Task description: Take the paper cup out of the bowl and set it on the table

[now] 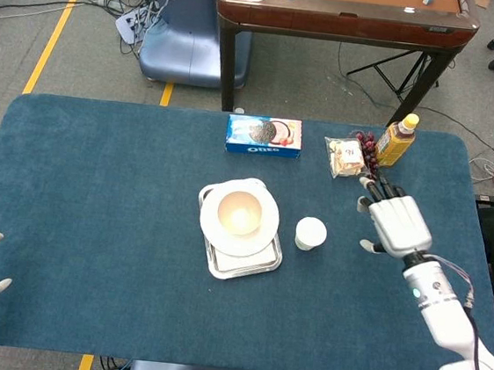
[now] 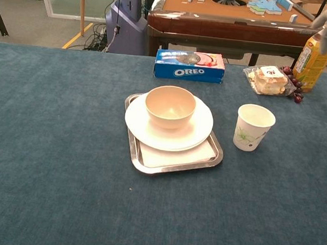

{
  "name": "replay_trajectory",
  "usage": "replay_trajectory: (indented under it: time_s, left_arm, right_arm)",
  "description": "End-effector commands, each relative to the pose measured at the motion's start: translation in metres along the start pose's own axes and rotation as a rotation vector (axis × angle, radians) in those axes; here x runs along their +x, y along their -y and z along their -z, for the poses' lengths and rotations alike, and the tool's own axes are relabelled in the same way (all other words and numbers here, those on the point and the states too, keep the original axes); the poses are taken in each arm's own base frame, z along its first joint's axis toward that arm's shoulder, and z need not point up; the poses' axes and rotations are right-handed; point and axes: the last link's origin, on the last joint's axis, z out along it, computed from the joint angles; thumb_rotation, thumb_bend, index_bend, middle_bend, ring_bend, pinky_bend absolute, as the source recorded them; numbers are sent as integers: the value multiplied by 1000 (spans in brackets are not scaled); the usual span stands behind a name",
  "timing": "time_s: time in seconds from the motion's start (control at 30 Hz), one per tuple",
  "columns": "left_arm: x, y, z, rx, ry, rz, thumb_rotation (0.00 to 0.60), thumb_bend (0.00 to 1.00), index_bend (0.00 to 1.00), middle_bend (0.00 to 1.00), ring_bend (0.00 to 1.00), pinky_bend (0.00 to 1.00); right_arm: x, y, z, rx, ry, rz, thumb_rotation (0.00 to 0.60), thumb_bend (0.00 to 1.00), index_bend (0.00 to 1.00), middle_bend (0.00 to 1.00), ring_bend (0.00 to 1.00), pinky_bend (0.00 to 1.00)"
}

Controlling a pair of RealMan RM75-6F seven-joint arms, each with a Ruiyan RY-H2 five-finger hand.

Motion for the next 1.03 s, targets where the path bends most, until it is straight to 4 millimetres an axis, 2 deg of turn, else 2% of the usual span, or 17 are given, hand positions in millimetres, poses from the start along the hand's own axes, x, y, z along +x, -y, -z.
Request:
replay_trajectory:
  time_s: [0.03, 0.27, 0.5, 0.6, 1.03]
  left_arm:
    - [-2, -3, -1, -27, -11, 8, 600, 73, 313, 122, 52, 316]
    - [-8, -7, -2, -45, -2, -1, 600, 74, 318, 126, 54, 316]
    - [-9, -8, -3, -55, -2, -1, 600, 74, 322, 130, 54, 316]
    - [-10, -8, -4, -56, 2, 1, 600, 74, 324, 132, 54, 316]
    - [-12, -8, -7, -59, 16, 6, 600, 74, 328, 134, 54, 316]
  right_arm:
    - [-11, -16, 43, -96, -9, 2, 600, 179, 403, 155, 5, 232]
    - [-34, -28, 90, -205, -73, -115, 600, 179, 403, 163, 13, 232]
    - [-55, -35, 118, -243, -114, -240, 600, 180, 403, 184, 31, 233]
    - [-59, -41, 123, -251, -126, -259, 600, 179, 403, 185, 32, 233]
    - [-58, -57, 125, -255, -142, -329, 600, 179, 403, 188, 36, 233]
